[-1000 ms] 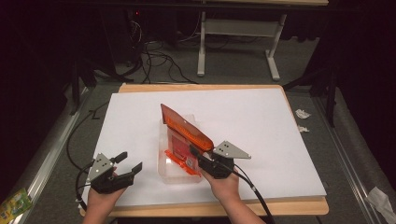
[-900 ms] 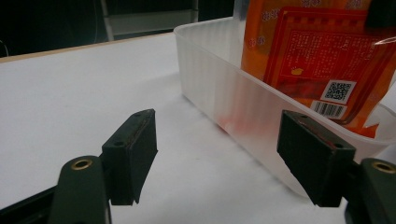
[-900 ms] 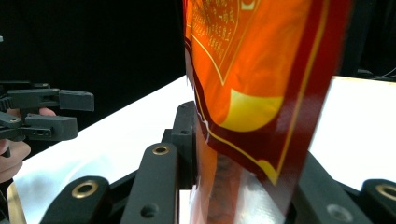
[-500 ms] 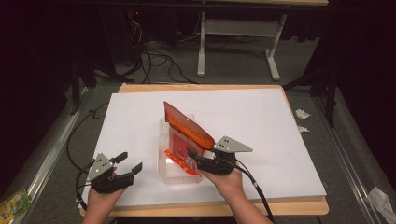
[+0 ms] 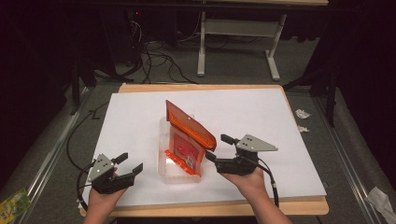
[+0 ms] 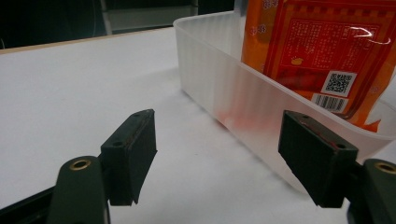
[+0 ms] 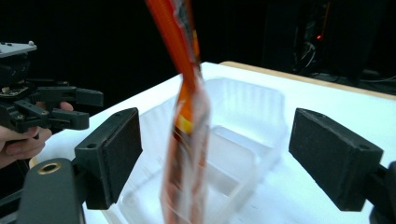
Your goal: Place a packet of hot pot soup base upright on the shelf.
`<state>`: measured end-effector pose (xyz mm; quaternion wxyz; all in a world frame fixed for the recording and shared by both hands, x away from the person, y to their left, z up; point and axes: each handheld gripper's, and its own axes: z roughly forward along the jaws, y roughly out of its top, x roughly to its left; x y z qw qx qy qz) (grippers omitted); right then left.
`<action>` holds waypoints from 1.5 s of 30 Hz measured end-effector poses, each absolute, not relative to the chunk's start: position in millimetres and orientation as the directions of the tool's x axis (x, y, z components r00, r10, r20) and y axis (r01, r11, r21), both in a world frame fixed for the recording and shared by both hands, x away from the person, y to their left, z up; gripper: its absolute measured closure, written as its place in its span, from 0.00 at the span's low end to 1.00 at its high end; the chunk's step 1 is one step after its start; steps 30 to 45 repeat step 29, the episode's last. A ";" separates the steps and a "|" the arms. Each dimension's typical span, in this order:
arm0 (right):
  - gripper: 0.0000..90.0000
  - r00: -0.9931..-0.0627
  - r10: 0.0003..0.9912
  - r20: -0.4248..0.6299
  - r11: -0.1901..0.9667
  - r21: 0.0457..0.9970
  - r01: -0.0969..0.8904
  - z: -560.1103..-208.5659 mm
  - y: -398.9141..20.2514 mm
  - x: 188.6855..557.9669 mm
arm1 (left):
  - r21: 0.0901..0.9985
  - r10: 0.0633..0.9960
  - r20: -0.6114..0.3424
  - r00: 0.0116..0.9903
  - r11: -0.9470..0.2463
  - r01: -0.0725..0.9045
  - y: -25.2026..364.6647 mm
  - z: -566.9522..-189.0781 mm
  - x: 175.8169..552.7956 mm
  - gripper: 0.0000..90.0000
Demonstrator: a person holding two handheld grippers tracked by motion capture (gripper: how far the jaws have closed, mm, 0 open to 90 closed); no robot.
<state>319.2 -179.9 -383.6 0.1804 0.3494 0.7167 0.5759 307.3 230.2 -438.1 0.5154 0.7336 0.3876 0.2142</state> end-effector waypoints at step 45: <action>0.13 -0.469 0.871 0.146 0.048 0.925 0.377 -431.6 -319.9 293.7 | 0.903 0.802 -0.079 0.592 -0.194 0.384 223.3 -443.5 310.4 0.22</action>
